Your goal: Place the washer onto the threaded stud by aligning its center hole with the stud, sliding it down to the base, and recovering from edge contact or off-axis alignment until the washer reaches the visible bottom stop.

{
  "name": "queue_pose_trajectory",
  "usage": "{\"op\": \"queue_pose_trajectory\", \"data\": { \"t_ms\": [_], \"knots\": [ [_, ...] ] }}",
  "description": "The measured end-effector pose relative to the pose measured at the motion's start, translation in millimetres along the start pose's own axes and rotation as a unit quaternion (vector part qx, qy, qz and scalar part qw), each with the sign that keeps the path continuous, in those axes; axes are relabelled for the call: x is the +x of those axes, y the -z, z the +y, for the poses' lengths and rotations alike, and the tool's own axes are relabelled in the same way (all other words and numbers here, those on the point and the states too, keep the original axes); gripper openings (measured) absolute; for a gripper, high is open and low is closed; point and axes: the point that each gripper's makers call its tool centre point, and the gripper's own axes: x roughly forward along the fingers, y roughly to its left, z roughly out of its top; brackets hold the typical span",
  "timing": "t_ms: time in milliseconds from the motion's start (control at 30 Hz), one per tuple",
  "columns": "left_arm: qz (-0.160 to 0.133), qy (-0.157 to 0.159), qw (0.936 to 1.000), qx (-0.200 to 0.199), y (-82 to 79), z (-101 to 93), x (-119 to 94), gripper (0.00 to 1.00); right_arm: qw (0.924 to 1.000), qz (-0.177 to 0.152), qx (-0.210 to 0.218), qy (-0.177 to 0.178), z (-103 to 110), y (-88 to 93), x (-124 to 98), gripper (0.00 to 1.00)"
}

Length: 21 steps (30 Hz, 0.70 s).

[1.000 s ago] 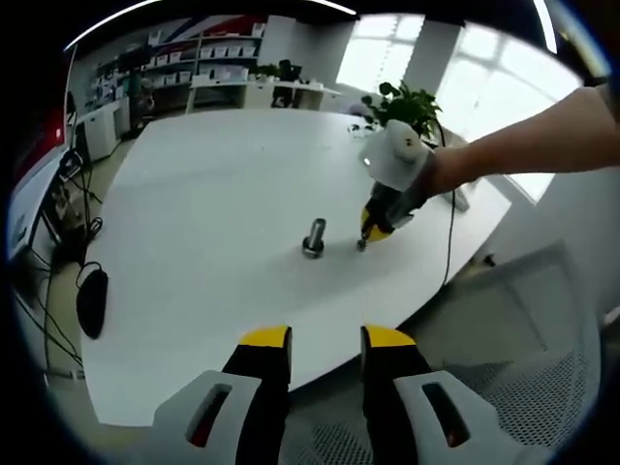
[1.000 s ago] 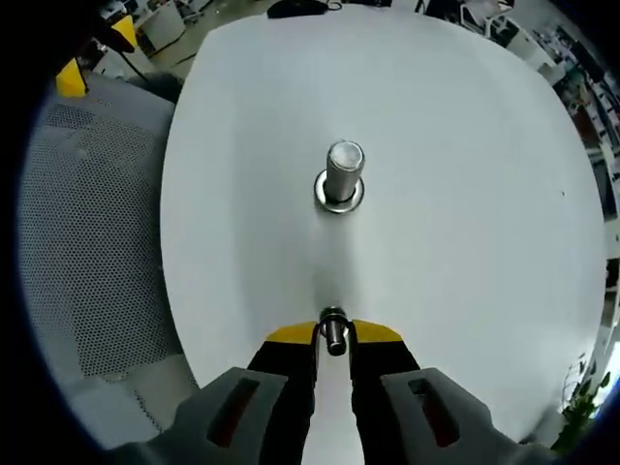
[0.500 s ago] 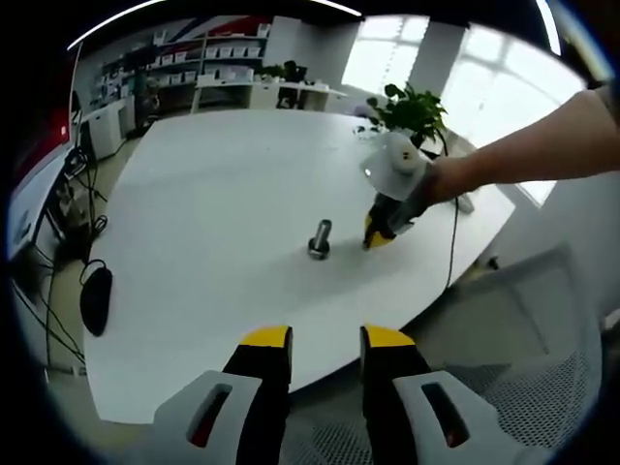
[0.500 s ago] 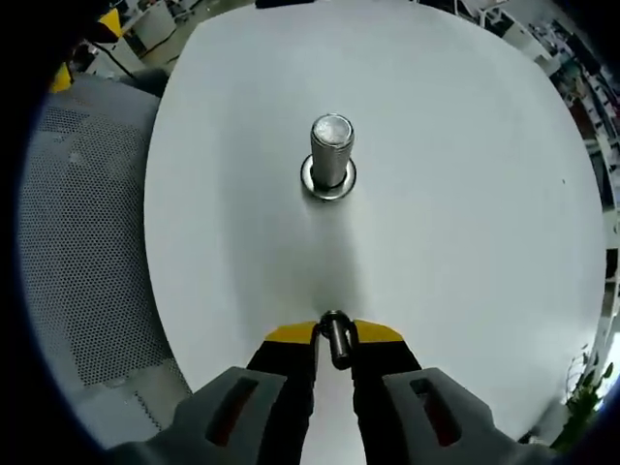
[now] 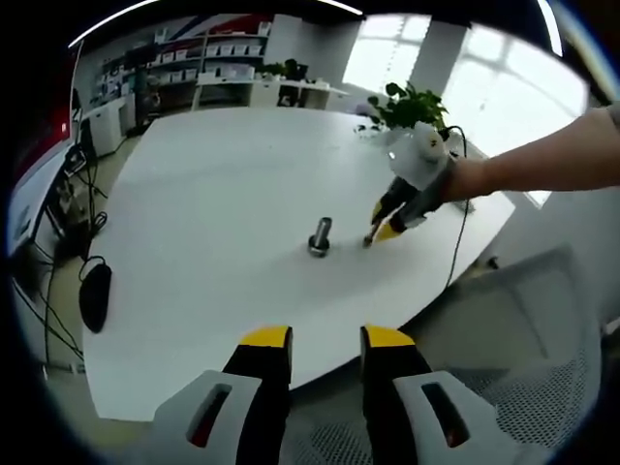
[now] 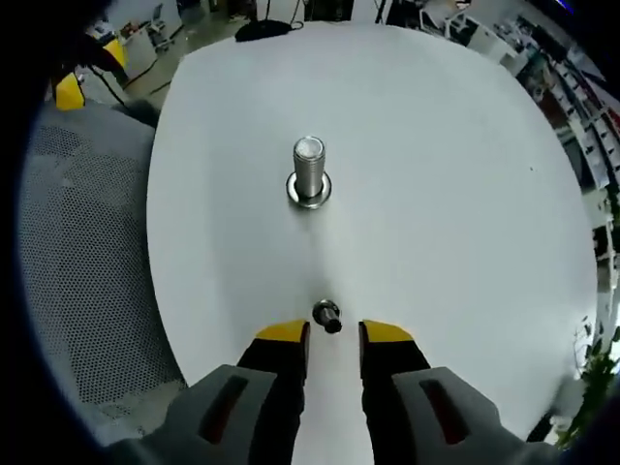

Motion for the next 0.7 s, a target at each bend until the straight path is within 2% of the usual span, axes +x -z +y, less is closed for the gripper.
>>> {"op": "queue_pose_trajectory", "data": {
  "t_ms": [100, 233, 333, 433, 600, 700],
  "knots": [
    [-0.003, 0.000, 1.0000, 0.000, -0.1, -0.3, -1, 0.26, 0.9994, -0.022, 0.022, 0.016, -4, 6.8, -11, 0.24],
    [-0.009, 0.005, 0.9999, -0.003, -2.8, -1.7, 0, 0.27, 0.9919, -0.070, 0.099, 0.037, -11, 16.1, -30, 0.24],
    [-0.021, 0.008, 0.9997, -0.010, -6.9, -1.9, -1, 0.27, 0.9783, -0.120, 0.163, 0.047, -13, 19.7, -51, 0.24],
    [-0.018, 0.011, 0.9997, -0.007, -6.1, -3.6, -1, 0.27, 0.9662, -0.159, 0.193, 0.061, -11, 23.2, -72, 0.24],
    [-0.026, 0.014, 0.9996, -0.006, -8.3, -5.1, -2, 0.27, 0.9512, -0.189, 0.230, 0.083, -3, 37.4, -103, 0.26],
    [-0.033, 0.015, 0.9993, -0.008, -11.0, -5.3, -3, 0.27, 0.9338, -0.211, 0.272, 0.098, -1, 46.2, -122, 0.26]
  ]
}}
